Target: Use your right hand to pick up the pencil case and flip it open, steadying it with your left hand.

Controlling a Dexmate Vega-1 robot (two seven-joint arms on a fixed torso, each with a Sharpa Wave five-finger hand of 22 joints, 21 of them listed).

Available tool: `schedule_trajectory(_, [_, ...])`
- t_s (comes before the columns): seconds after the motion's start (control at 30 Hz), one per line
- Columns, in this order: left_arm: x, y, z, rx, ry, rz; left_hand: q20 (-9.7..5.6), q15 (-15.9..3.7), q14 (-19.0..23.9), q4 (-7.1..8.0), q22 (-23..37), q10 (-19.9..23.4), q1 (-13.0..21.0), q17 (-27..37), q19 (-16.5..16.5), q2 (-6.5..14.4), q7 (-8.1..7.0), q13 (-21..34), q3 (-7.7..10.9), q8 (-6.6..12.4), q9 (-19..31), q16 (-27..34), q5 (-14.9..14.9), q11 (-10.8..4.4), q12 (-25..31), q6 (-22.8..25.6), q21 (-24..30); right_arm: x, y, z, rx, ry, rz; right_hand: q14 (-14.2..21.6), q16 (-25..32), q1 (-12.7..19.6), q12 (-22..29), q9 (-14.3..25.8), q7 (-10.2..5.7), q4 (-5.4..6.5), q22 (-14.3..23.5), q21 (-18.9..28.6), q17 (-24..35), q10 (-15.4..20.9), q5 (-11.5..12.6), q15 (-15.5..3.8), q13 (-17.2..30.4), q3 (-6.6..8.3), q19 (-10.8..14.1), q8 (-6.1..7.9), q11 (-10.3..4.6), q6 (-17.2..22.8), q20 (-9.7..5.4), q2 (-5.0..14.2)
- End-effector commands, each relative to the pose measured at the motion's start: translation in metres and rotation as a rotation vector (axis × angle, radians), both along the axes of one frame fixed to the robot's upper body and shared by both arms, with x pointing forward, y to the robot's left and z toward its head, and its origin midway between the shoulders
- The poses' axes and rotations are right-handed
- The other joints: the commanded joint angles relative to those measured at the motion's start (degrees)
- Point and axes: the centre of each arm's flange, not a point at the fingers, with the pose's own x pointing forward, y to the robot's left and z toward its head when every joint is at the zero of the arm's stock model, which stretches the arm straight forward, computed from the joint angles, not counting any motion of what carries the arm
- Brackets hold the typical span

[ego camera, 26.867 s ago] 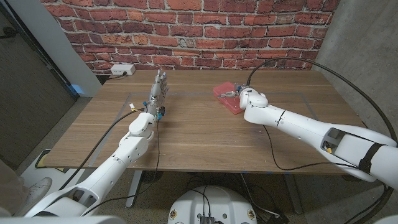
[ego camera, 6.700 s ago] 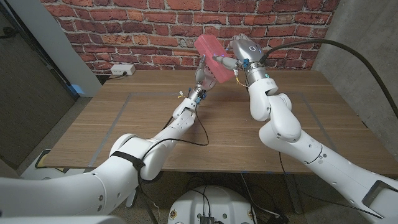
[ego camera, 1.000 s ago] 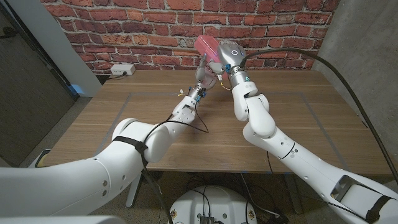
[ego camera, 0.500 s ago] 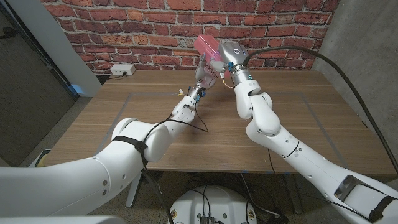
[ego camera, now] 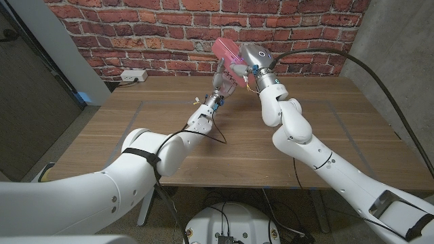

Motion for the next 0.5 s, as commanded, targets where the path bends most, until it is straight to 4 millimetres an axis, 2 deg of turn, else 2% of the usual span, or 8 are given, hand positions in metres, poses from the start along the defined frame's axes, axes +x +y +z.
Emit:
schedule_trajectory(0.03, [0.001, 0.001, -0.001, 0.013, 0.002, -0.005, 0.55, -4.53, 0.39, 11.16, 0.24, 8.62, 7.89, 0.05, 0.08, 10.79, -8.64, 0.24, 27.78, 4.67, 0.18, 0.31, 0.32, -8.37, -0.15, 9.54, 0.26, 0.006, -0.017, 0.015, 0.053, 0.055, 0.069, -0.29, -0.02, 3.54, -0.22, 6.41, -11.28, 1.69, 0.18, 0.12, 0.13, 3.34, 0.73, 0.25, 0.19, 9.88, 0.27, 0.39, -3.74, 11.59, -0.11, 4.34])
schedule_trajectory(0.17, [0.001, 0.002, -0.001, 0.012, 0.001, -0.005, 0.53, -4.61, 0.58, 11.17, 0.24, 8.63, 7.79, 0.04, 0.06, 10.74, -8.64, 0.24, 27.77, 4.75, 0.16, 0.39, 0.26, -8.37, -0.25, 9.64, 0.25, 0.006, -0.023, 0.021, 0.078, 0.065, 0.088, -0.39, -0.02, 2.96, -0.3, 6.67, -11.49, 1.71, 0.26, 0.64, 0.12, 3.33, 1.73, 0.39, 0.2, 10.34, 1.62, 0.33, -3.78, 11.72, -0.81, 4.3])
schedule_trajectory(0.27, [0.001, 0.003, -0.002, 0.008, 0.003, 0.001, 0.57, -4.65, 0.7, 11.19, 0.24, 8.71, 7.73, 0.03, -0.03, 10.74, -8.63, 0.24, 27.79, 4.82, 0.12, 0.43, 0.23, -8.37, -0.29, 9.73, 0.22, 0.006, -0.026, 0.025, 0.083, 0.062, 0.099, -0.08, 0.11, 2.22, -0.37, 7.03, -11.48, 1.77, 0.65, 1.94, 0.11, 3.38, 2.92, 0.1, 0.21, 10.91, 4.43, 0.26, -3.72, 11.87, -1.22, 4.37])
schedule_trajectory(0.43, [0.0, 0.003, 0.0, 0.009, -0.006, 0.003, 0.59, -4.6, 0.75, 11.19, 0.24, 8.78, 7.67, 0.02, -0.2, 10.73, -8.64, 0.23, 27.82, 4.85, 0.07, 0.44, 0.19, -8.38, -0.36, 9.78, 0.15, 0.007, -0.035, 0.034, 0.095, 0.093, 0.137, -0.59, -0.11, 1.78, -0.46, 7.24, -11.61, 1.73, 0.91, 2.14, 0.1, 3.33, 3.57, 0.32, 0.21, 11.2, 4.49, 0.23, -3.87, 11.98, -1.35, 4.3])
schedule_trajectory(0.5, [0.0, 0.003, 0.001, 0.005, -0.012, 0.0, 0.62, -4.65, 0.74, 11.18, 0.24, 8.8, 7.66, 0.01, -0.21, 10.72, -8.64, 0.23, 27.84, 4.85, 0.03, 0.43, 0.17, -8.38, -0.4, 9.77, 0.15, 0.006, -0.038, 0.036, 0.11, 0.101, 0.151, -0.02, 0.06, 1.02, -0.57, 7.65, -11.64, 1.72, 1.66, 3.7, 0.09, 3.3, 4.73, -0.76, 0.21, 11.75, 6.87, 0.19, -3.66, 12.23, -2.84, 4.38])
